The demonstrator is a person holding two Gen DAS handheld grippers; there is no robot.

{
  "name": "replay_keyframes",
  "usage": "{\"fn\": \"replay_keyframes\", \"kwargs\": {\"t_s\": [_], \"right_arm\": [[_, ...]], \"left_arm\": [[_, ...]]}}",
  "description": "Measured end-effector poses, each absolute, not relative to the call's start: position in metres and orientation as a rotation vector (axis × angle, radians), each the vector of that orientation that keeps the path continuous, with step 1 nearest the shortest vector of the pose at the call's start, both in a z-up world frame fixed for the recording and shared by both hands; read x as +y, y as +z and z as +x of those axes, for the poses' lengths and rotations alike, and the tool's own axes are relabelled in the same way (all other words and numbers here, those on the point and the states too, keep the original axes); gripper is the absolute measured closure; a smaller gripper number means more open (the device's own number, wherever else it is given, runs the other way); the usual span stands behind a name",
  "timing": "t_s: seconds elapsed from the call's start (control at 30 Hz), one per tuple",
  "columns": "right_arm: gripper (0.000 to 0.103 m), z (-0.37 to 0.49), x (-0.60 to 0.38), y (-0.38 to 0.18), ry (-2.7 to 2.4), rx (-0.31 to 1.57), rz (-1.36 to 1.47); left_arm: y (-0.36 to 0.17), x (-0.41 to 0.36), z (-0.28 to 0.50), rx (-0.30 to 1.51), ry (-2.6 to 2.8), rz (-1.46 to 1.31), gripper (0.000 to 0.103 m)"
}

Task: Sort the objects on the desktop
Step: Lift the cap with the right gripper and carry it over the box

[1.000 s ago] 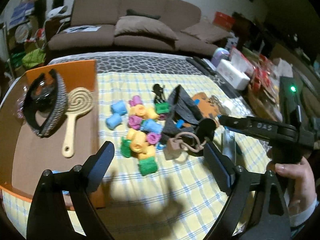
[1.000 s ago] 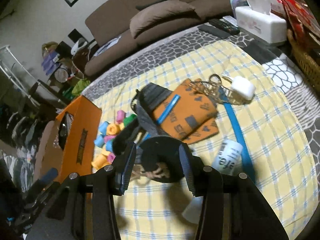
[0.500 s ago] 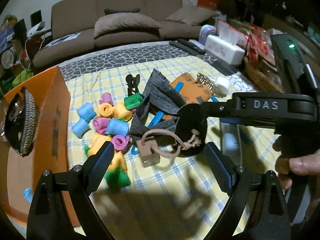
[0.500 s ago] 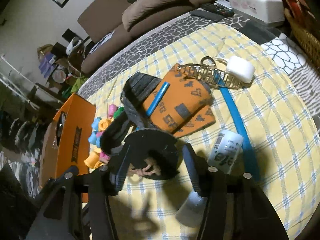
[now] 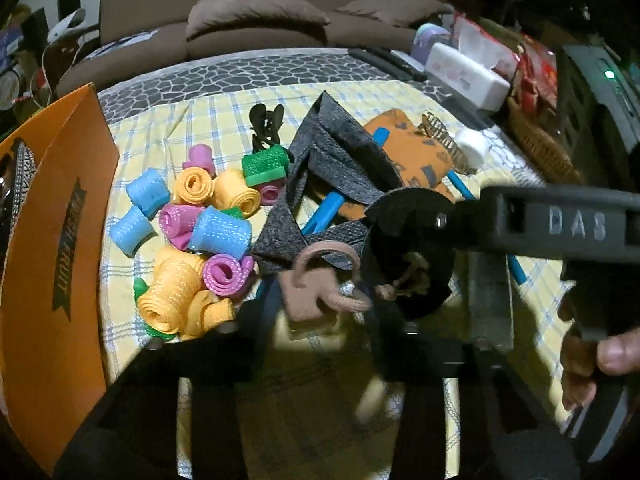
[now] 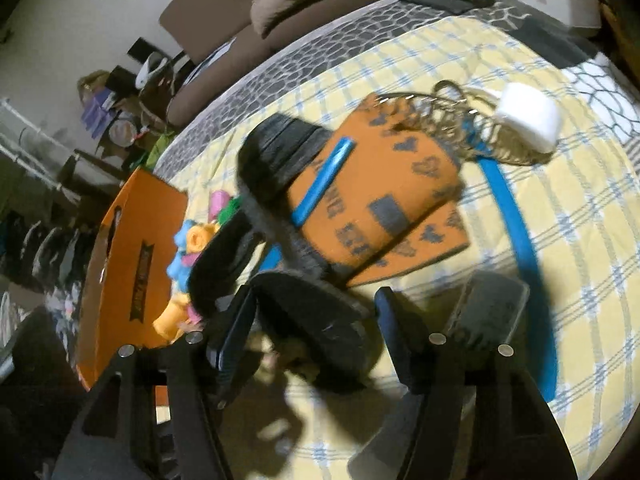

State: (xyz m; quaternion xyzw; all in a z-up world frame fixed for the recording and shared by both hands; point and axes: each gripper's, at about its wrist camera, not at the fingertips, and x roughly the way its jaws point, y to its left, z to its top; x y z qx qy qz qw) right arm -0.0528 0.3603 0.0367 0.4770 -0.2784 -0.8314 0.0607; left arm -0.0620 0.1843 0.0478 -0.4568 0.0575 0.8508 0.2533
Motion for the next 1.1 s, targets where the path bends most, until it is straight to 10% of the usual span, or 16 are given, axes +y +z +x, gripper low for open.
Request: {"fn": "replay_keyframes", "kwargs": {"t_s": [0.17, 1.1], "right_arm": [[0.089, -0.050, 0.350, 0.039, -2.464, -0.776, 1.434], [0.095, -0.032, 0.270, 0.215, -2.228, -0.924, 0.695]], "left_arm": [[0.054, 0.177, -0.064, 0.073, 2.296, -1.255, 0.076], [0.232, 0.021, -0.052, -0.354, 2.359, -0.817, 0.077]]}}
